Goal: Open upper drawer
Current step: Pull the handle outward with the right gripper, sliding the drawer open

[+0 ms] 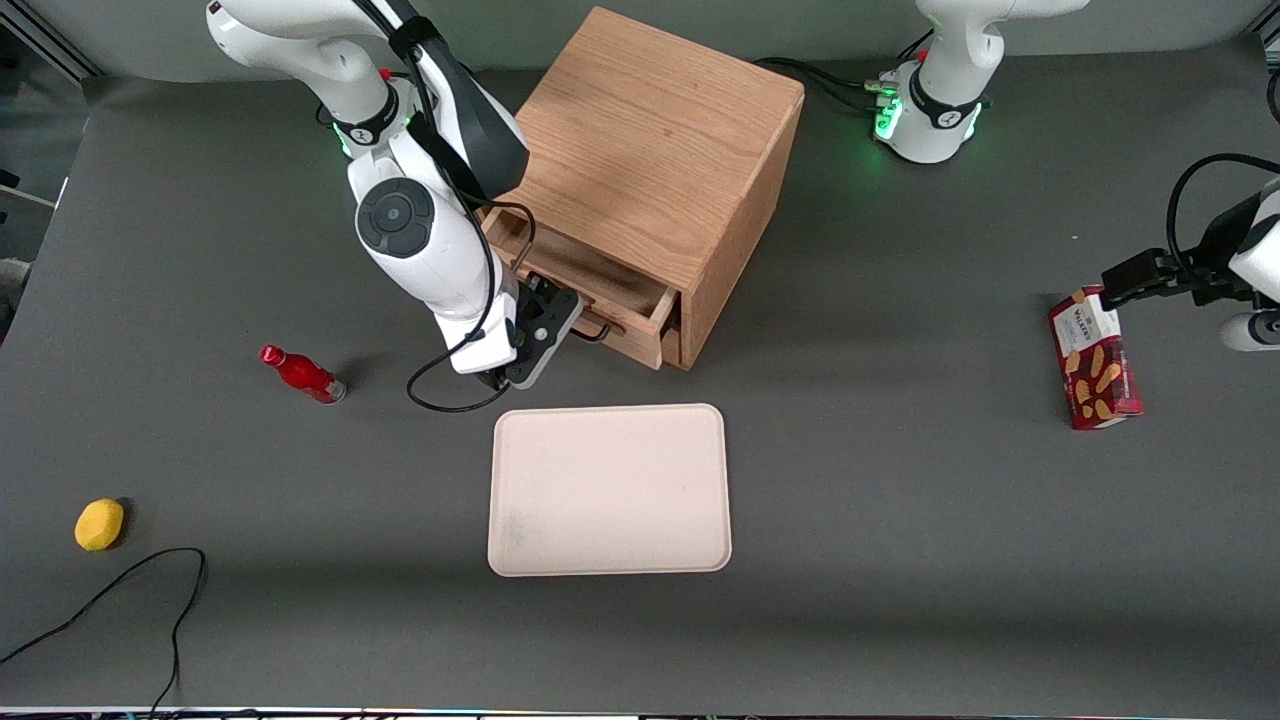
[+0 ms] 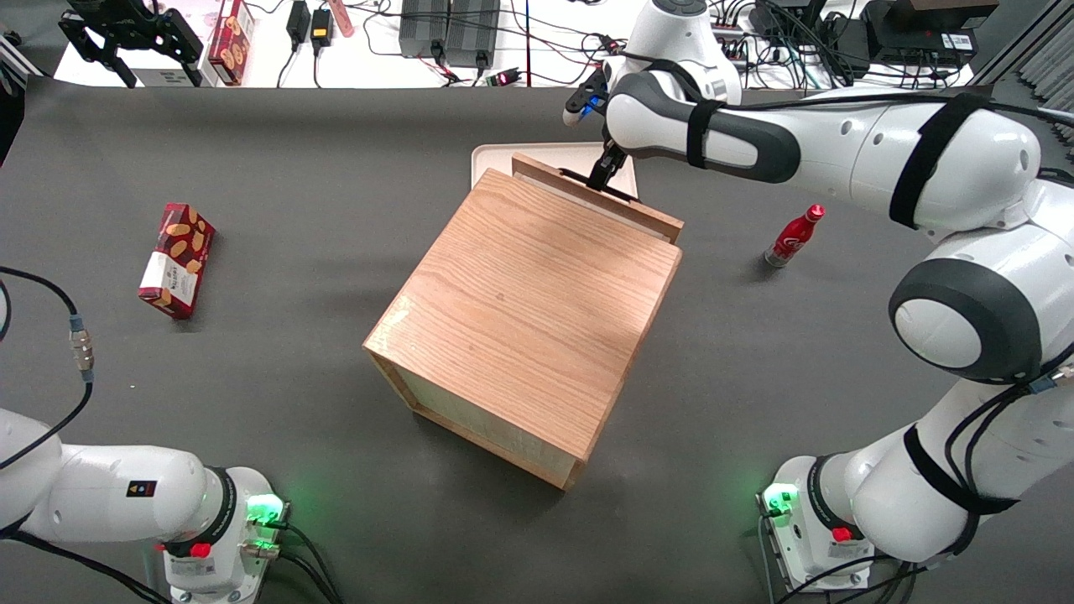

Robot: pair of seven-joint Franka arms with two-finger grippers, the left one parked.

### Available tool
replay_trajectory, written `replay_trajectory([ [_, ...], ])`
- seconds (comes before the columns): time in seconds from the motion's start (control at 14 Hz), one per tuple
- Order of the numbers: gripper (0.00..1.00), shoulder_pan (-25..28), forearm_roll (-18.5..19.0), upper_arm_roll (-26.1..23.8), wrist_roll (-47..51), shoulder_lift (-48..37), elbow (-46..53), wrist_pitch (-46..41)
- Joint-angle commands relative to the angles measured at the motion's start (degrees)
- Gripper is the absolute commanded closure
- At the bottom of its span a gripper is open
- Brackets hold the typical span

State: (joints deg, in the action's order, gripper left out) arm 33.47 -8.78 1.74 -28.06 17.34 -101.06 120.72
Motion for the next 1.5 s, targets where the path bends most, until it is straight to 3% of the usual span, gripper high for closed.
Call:
replay_trajectory([
  [0.0, 0.0, -0.86, -0.18, 0.02, -1.39, 1.73, 2.97, -0.66],
  [0.5, 0.0, -1.82, 0.79, 0.46, -1.47, 3.84, 6.49, -2.68],
  [0.71, 0.0, -2.44, 3.51, 0.46, -1.91, 4.29, 7.19, -2.77],
  [1.43, 0.0, -3.85, 3.51, 0.72, -3.84, 6.57, 12.2, -7.08],
])
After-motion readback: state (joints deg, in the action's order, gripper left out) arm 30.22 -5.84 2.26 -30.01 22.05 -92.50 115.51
